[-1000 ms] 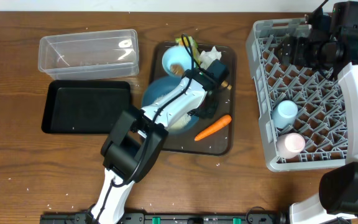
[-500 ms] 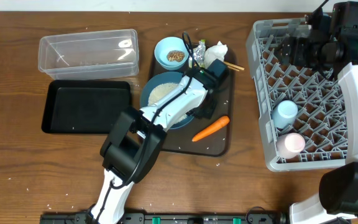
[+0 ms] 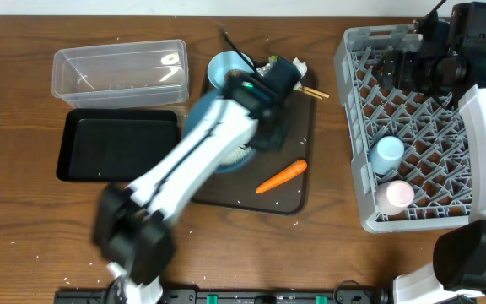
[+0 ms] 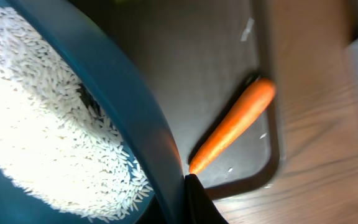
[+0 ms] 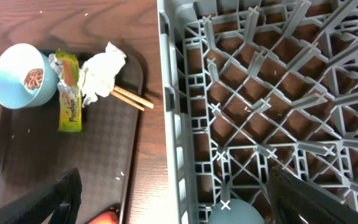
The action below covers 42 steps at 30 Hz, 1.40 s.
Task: Sort waste into correct bins and load items into the dishwasher rack
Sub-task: 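Carry the blue plate left and tip rice onto the black tray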
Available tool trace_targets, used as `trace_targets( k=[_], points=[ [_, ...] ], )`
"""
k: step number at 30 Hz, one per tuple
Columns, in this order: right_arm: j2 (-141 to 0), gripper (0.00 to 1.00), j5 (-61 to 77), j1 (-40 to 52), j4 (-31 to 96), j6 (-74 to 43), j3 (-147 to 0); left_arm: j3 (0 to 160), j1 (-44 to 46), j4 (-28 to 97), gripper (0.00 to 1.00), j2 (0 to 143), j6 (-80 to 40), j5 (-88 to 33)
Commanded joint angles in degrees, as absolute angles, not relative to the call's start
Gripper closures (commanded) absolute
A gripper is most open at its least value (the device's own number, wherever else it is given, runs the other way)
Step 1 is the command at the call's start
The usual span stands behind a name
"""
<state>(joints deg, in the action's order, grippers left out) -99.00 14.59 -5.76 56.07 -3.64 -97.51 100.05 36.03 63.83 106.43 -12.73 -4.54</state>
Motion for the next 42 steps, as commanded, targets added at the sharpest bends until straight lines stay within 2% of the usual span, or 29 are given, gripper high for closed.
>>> trace_targets(
  k=[1, 10, 17, 26, 33, 42],
  points=[
    [-99.39, 0.12, 14.83, -5.93, 56.14, -2.9, -98.43, 101.89, 31.27, 64.49, 0.94, 99.42, -14.46, -4.69],
    [-99.39, 0.12, 14.83, -5.93, 56.16, -2.9, -98.45, 101.58, 16.36, 68.49, 0.94, 94.61, -14.5, -9.45],
    [-99.39, 0.12, 14.83, -5.93, 56.18, -2.9, -98.45, 99.33, 3.57, 68.55, 0.94, 94.61, -6.07, -24.84],
    [-99.39, 0.12, 14.83, -5.93, 56.18, -2.92, -98.43, 95.07, -12.34, 68.55, 0.94, 94.63, 9.06, -50.17],
    [-99.39, 0.12, 14.83, -5.93, 56.36, -2.92, -98.43, 89.14, -20.38, 68.53, 0.94, 94.63, 16.21, -62.98],
    [-99.39, 0.12, 14.85, -5.93, 56.42, -2.92, -98.43, 81.17, -26.59, 66.94, 0.94, 94.65, 22.94, -72.03]
  ],
)
